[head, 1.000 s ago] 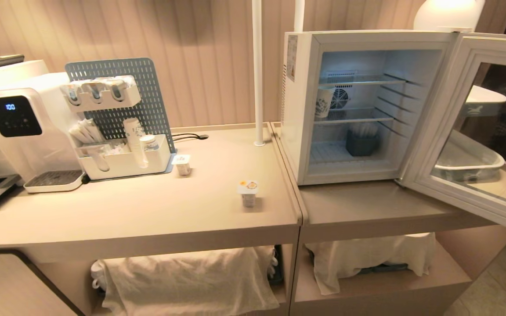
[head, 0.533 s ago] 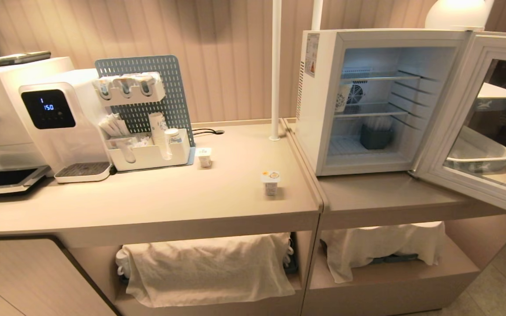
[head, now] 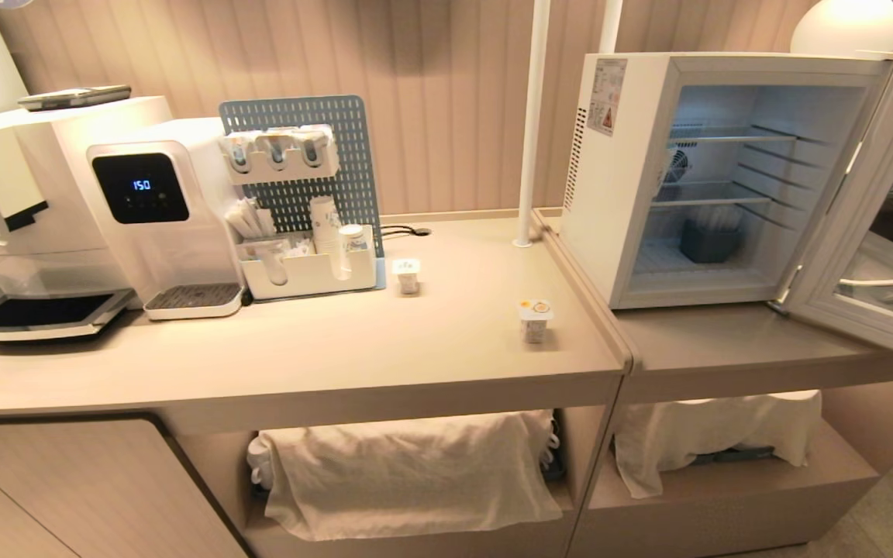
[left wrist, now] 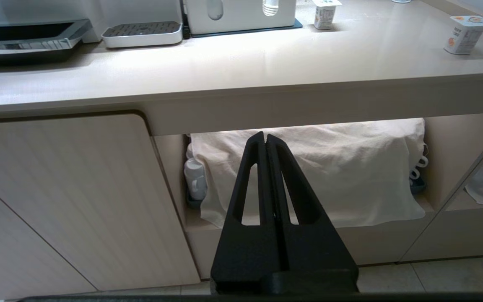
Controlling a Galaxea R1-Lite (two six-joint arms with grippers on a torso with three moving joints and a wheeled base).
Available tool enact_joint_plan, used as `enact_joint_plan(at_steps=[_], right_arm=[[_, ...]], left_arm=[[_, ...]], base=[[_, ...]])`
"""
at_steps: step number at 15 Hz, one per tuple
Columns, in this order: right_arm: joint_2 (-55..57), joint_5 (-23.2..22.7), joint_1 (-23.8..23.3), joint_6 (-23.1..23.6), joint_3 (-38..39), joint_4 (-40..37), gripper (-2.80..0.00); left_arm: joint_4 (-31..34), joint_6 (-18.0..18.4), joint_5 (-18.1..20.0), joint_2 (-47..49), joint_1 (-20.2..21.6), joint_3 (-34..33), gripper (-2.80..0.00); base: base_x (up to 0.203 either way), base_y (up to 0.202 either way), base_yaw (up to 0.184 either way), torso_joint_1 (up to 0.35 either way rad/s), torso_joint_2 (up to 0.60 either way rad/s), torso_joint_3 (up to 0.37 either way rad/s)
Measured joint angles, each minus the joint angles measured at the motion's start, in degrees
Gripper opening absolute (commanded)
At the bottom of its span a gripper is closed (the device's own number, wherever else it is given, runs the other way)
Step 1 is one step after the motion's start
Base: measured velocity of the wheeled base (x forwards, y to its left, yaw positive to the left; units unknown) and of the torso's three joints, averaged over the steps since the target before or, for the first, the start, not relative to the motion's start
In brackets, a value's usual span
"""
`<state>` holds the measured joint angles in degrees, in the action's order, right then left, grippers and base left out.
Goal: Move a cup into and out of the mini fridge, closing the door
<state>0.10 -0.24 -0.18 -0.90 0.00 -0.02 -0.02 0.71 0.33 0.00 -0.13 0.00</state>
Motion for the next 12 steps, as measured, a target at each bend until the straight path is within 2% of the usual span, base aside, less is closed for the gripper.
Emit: enact_joint_plan(at_steps=[7, 12], right_arm=[[0.01, 0.00, 0.00, 0.02, 0.00, -0.05, -2.80], [0.01, -0.30, 0.05, 2.02, -0.02, -0.35, -2.80]], left_arm=[[-0.05, -0.23, 0.00, 0.00, -0.02, 0.00, -2.80], [-0.09, -0.47, 0.02, 0.00, 0.00, 0.02, -2.80]], base=[[0.000, 0.186, 0.002, 0.004, 0.00, 0.002], [0.000, 0.030, 0.001, 0.001, 0.00, 0.000]])
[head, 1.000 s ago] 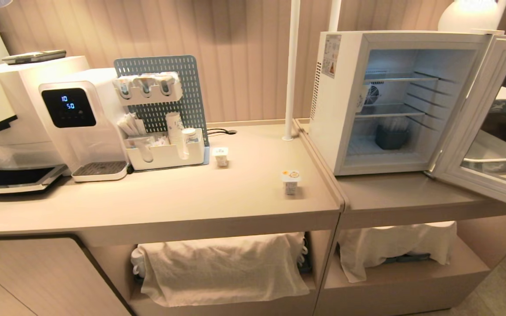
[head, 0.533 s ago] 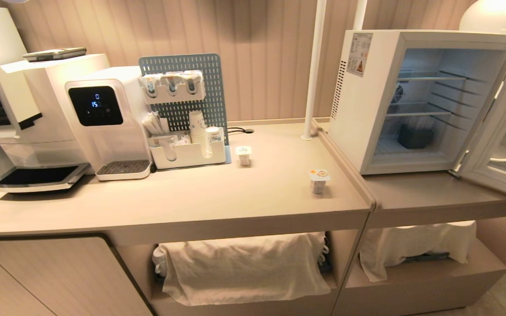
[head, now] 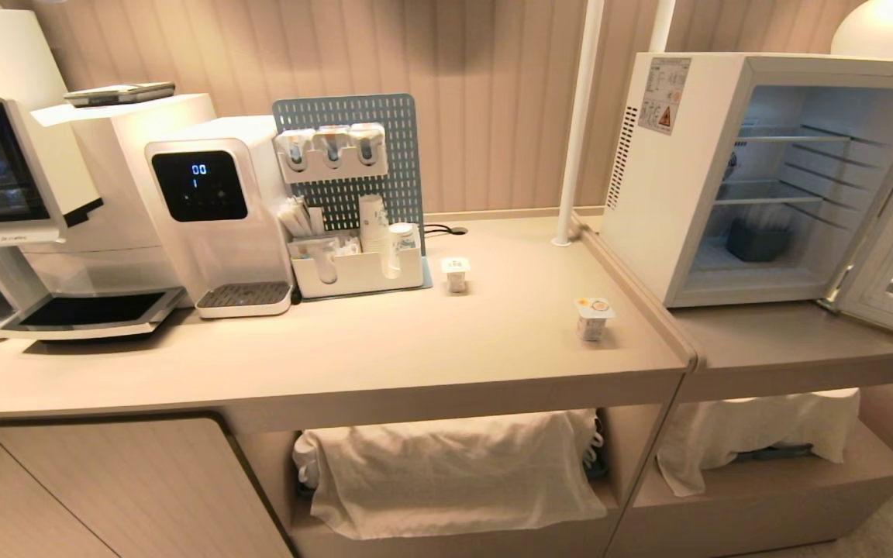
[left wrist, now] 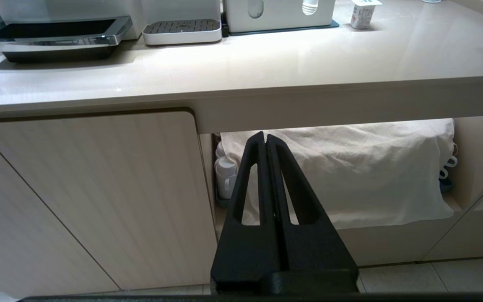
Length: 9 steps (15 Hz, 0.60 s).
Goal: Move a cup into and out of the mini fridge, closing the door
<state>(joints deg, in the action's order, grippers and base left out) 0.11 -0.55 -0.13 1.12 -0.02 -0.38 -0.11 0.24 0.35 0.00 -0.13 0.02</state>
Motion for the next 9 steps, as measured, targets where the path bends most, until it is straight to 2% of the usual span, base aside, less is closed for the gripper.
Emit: enact_joint_plan(at_steps=[2, 4, 9], right_arm=[[0.00, -0.31, -0.05, 2.39, 0.00, 0.17, -2.80], [-0.01, -0.31, 0.00, 2.53, 0.02, 0.13, -2.80], [0.00, 0.19, -0.05, -1.18, 0.02, 0.07, -2.80]], left_arm=[[0.04, -0.02, -0.02, 0.00, 0.00, -0.02, -2.80], [0.04, -0.08, -0.03, 0.00, 0.02, -0.02, -2.80], [0.06, -0.06, -0.03, 0.00, 0.00, -0.02, -2.80]], base=[[0.000, 0.000, 0.000, 0.000, 0.00, 0.000], [0.000, 0.000, 0.000, 0.000, 0.00, 0.000], [0.000, 0.000, 0.000, 0.000, 0.00, 0.000]])
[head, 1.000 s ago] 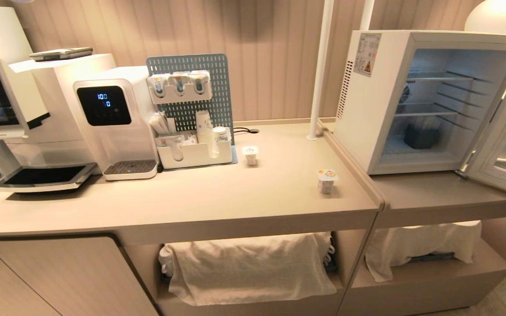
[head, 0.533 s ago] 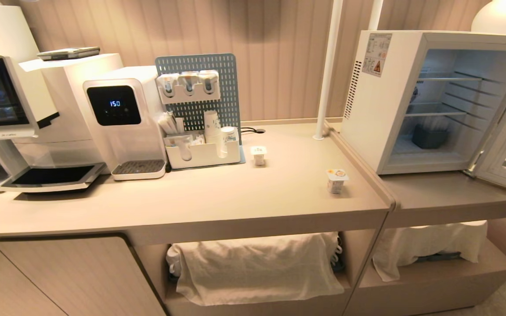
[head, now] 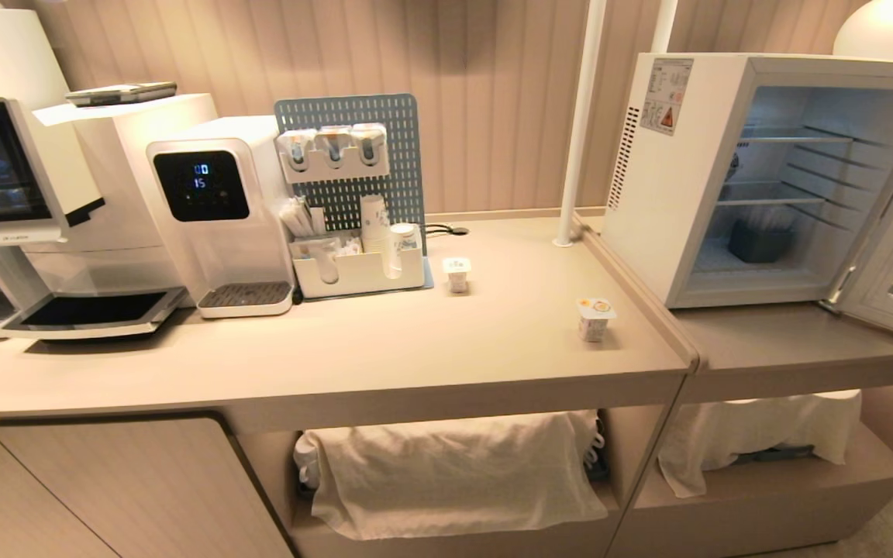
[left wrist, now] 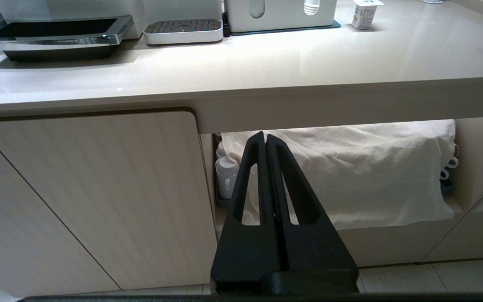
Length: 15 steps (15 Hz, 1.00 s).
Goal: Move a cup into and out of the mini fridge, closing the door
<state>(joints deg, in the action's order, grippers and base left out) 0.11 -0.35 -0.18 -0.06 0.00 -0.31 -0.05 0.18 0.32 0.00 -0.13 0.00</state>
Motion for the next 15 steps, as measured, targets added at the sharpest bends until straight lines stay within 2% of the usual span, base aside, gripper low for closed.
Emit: enact_joint_plan(at_steps=[15], right_arm=[[0.00, 0.04, 0.07, -0.46, 0.00, 0.05, -2.80]], left_arm=[[-0.05, 0.16, 0.01, 0.00, 0.06, 0.00, -2.80]], base=[[0.005, 0.000, 0.000, 0.000, 0.00, 0.000]])
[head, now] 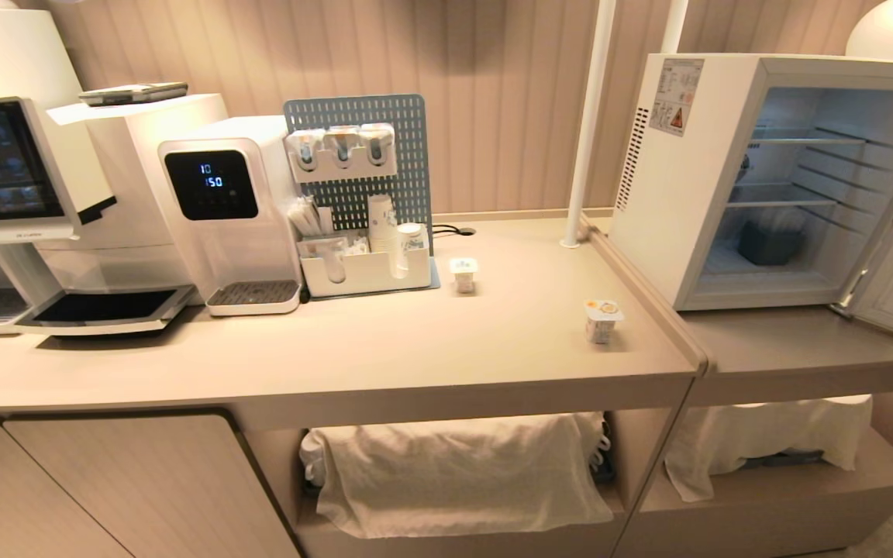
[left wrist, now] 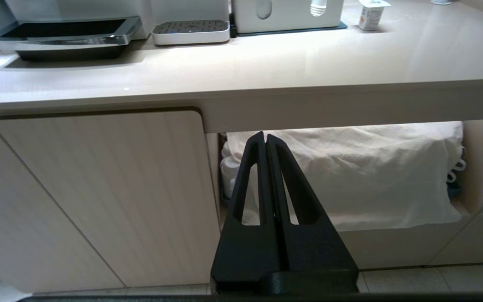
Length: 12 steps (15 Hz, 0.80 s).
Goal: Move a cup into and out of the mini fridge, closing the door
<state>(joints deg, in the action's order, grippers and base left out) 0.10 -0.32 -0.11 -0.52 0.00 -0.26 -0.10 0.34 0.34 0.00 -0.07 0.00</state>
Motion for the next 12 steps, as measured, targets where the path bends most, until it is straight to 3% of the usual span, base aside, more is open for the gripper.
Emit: enact_joint_plan(at_steps=[6, 9, 12], right_arm=[[-0.01, -0.13, -0.07, 0.83, 0.00, -0.06, -2.80], [-0.03, -0.63, -0.02, 6.00, 0.00, 0.50, -2.80], [0.49, -0.65, -0.02, 6.01, -0.05, 0.07, -2.80]], left_arm=[[0.02, -0.08, 0.00, 0.00, -0.09, 0.00, -2.80], [-0.03, -0.24, -0.01, 0.00, -0.06, 0.00, -2.80], [-0.04, -0.67, -0.01, 0.00, -0.06, 0.00, -2.80]], base=[[0.172, 0.000, 0.000, 0.008, 0.00, 0.003], [0.000, 0.000, 0.000, 0.000, 0.00, 0.000], [0.000, 0.000, 0.000, 0.000, 0.00, 0.000]])
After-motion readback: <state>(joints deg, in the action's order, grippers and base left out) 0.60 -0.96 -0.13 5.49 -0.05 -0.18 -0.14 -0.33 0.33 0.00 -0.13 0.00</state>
